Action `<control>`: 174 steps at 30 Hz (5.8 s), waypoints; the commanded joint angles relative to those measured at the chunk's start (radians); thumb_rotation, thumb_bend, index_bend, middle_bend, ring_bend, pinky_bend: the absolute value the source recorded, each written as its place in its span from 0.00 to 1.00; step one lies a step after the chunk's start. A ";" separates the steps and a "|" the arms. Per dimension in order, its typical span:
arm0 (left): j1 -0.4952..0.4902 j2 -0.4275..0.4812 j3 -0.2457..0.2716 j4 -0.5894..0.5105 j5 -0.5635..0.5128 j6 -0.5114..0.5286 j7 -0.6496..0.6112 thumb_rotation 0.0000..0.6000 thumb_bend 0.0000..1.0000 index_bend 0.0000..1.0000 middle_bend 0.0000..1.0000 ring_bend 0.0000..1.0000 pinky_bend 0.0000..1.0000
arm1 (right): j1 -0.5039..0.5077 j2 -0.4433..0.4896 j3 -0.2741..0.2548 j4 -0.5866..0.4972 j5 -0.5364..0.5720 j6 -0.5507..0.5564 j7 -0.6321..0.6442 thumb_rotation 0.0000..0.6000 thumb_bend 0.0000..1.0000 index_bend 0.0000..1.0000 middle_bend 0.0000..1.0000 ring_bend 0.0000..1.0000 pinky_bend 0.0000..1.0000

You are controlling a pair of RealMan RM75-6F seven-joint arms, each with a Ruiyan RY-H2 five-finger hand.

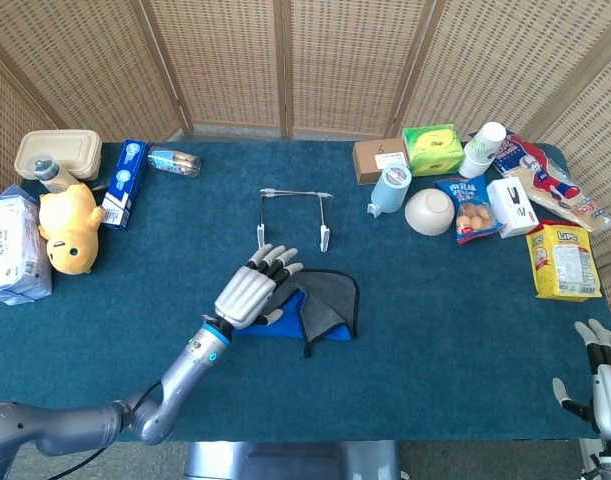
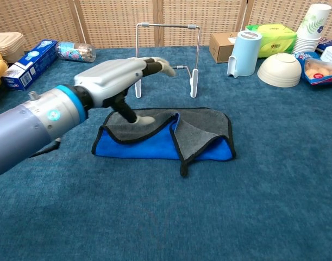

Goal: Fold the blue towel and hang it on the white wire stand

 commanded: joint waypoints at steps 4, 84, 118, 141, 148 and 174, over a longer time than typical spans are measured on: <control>0.008 0.023 0.013 -0.024 -0.016 -0.022 0.008 1.00 0.36 0.16 0.07 0.00 0.00 | 0.005 -0.006 0.002 -0.005 0.007 -0.005 -0.011 1.00 0.33 0.06 0.05 0.00 0.00; 0.102 -0.162 -0.051 0.336 -0.003 0.139 -0.039 1.00 0.44 0.14 0.08 0.00 0.00 | -0.022 0.016 -0.009 -0.044 0.005 0.040 -0.026 1.00 0.33 0.06 0.04 0.00 0.00; 0.018 -0.221 -0.076 0.419 -0.044 -0.008 -0.047 1.00 0.41 0.14 0.08 0.00 0.00 | -0.040 0.029 -0.010 -0.055 0.007 0.062 -0.027 1.00 0.32 0.06 0.04 0.00 0.00; 0.051 -0.164 -0.053 0.346 0.008 0.089 -0.037 1.00 0.41 0.14 0.08 0.00 0.00 | -0.040 0.035 -0.013 -0.077 -0.010 0.069 -0.039 1.00 0.33 0.06 0.04 0.00 0.00; 0.083 -0.083 -0.032 0.170 0.028 0.102 -0.073 1.00 0.41 0.15 0.08 0.00 0.00 | -0.026 0.063 -0.016 -0.090 -0.055 0.064 -0.048 1.00 0.32 0.06 0.04 0.00 0.00; 0.366 0.461 0.168 -0.350 0.180 0.344 -0.160 1.00 0.41 0.20 0.10 0.00 0.00 | 0.345 -0.063 0.053 -0.133 -0.158 -0.326 -0.204 1.00 0.21 0.10 0.05 0.00 0.00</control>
